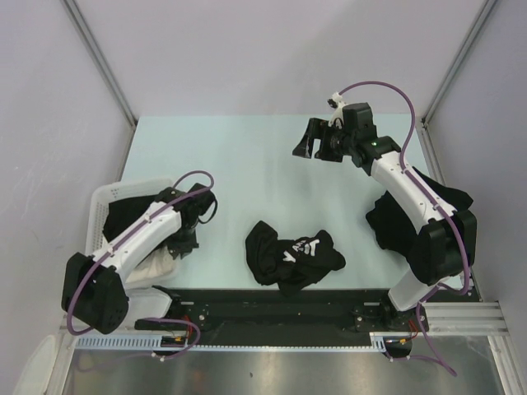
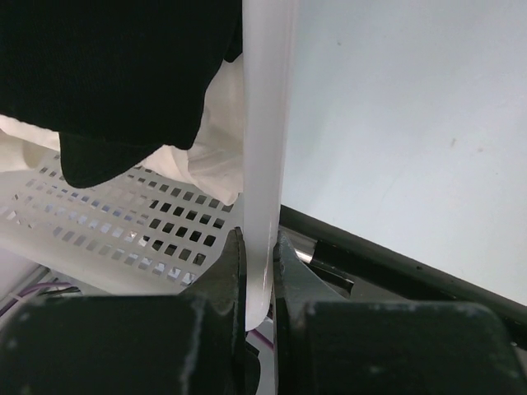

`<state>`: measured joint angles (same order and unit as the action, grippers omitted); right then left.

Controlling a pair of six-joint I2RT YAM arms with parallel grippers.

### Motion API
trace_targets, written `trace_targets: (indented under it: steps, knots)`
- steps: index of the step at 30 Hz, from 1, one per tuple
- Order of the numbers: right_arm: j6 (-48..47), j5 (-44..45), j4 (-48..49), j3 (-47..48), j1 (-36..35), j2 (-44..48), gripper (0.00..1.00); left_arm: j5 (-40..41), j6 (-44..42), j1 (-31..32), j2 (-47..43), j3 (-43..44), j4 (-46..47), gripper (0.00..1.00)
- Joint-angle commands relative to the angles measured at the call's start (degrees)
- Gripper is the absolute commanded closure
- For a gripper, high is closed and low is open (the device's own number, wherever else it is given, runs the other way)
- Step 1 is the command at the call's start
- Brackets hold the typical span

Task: Fold and stack the t-shirts
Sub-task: Flatten the tshirt out

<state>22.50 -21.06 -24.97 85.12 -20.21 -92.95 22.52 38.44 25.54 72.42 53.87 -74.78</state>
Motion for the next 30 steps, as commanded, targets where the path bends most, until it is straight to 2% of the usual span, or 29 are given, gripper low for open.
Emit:
trace_targets:
  steps: [1, 11, 16, 19, 21, 23, 26, 30]
  knots:
    - [0.17, -0.30, 1.15, -0.13, 0.43, 0.75, 0.11, 2.79, -0.56, -1.54, 0.35, 0.80, -3.53, 0.96]
    - [0.17, -0.83, 1.59, -0.13, 0.87, 0.13, 0.11, 2.53, 0.41, -7.25, -1.41, 0.28, -3.00, 0.91]
    - [0.09, -0.82, 1.33, -0.22, 1.05, 0.05, 0.11, 1.21, 0.06, -7.61, -0.44, -0.25, -0.81, 0.91]
    - [0.09, -0.91, 1.33, -0.13, 1.05, -0.22, 0.11, 0.50, -0.90, -7.61, 0.00, 0.18, 0.42, 0.87]
    - [0.17, -0.91, 1.15, -0.13, 1.05, -0.31, 0.11, 1.21, -1.08, -7.61, 0.35, 0.97, 0.87, 0.80]
    - [0.17, -0.91, 1.07, -0.22, 1.05, -0.39, 0.11, 1.82, -1.17, -7.61, 0.53, 1.50, 1.57, 0.59]
    - [-0.35, -0.65, 1.07, -0.22, 1.05, -0.22, 0.11, 3.31, -0.99, -7.61, 0.53, 2.47, 2.45, 0.42]
    - [-0.88, 0.31, 1.07, -0.13, 0.96, 0.57, 0.10, 5.68, 0.06, -7.61, 0.96, 3.79, 2.98, 0.31]
